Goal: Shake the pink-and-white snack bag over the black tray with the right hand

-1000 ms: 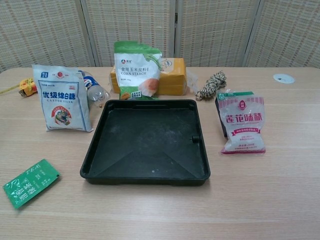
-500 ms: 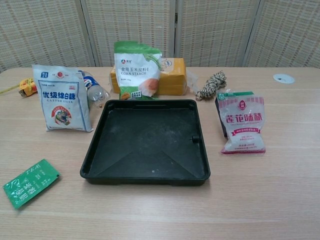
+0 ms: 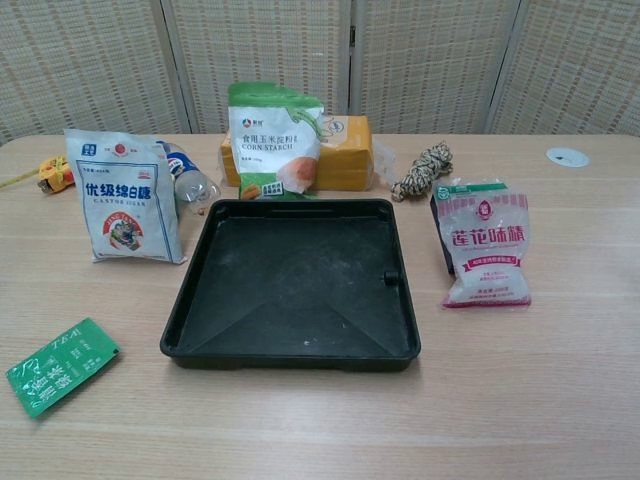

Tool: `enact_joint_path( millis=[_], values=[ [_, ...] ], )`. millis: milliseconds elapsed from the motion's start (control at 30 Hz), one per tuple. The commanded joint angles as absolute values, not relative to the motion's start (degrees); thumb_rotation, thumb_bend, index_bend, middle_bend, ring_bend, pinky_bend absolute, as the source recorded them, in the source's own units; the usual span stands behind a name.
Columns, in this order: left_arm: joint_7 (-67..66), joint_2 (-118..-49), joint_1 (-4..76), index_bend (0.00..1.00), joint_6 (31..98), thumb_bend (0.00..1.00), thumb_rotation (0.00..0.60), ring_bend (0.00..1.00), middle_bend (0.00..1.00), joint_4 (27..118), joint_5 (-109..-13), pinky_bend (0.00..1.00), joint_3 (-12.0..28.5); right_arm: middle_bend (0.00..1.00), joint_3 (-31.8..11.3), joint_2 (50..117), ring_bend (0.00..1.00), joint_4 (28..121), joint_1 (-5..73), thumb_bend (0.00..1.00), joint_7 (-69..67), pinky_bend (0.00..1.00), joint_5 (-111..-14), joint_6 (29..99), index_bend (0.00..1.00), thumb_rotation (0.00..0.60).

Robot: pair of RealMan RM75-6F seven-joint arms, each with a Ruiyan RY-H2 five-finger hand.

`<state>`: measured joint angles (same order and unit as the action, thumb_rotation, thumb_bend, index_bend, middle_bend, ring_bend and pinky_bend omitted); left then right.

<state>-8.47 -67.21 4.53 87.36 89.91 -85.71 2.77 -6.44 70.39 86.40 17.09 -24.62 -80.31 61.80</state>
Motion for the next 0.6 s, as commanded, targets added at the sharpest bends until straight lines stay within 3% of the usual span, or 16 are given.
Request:
enact_joint_path(
  millis=[33, 600],
  values=[
    [-8.5, -67.2, 4.5, 0.09, 87.5, 0.42, 0.600, 0.08, 0.11, 90.0, -85.7, 0.01, 2.8, 0.07, -7.3, 72.8, 0.15, 83.0, 20.4, 0.36, -33.9, 0.12, -79.8, 56.3, 0.06, 0.600],
    [-9.2, -66.9, 4.4, 0.10, 87.2, 0.42, 0.600, 0.08, 0.11, 90.9, -85.6, 0.01, 2.8, 0.08, -8.2, 79.8, 0.15, 71.3, 30.6, 0.36, -52.5, 0.12, -81.8, 43.3, 0.07, 0.600]
  ],
)
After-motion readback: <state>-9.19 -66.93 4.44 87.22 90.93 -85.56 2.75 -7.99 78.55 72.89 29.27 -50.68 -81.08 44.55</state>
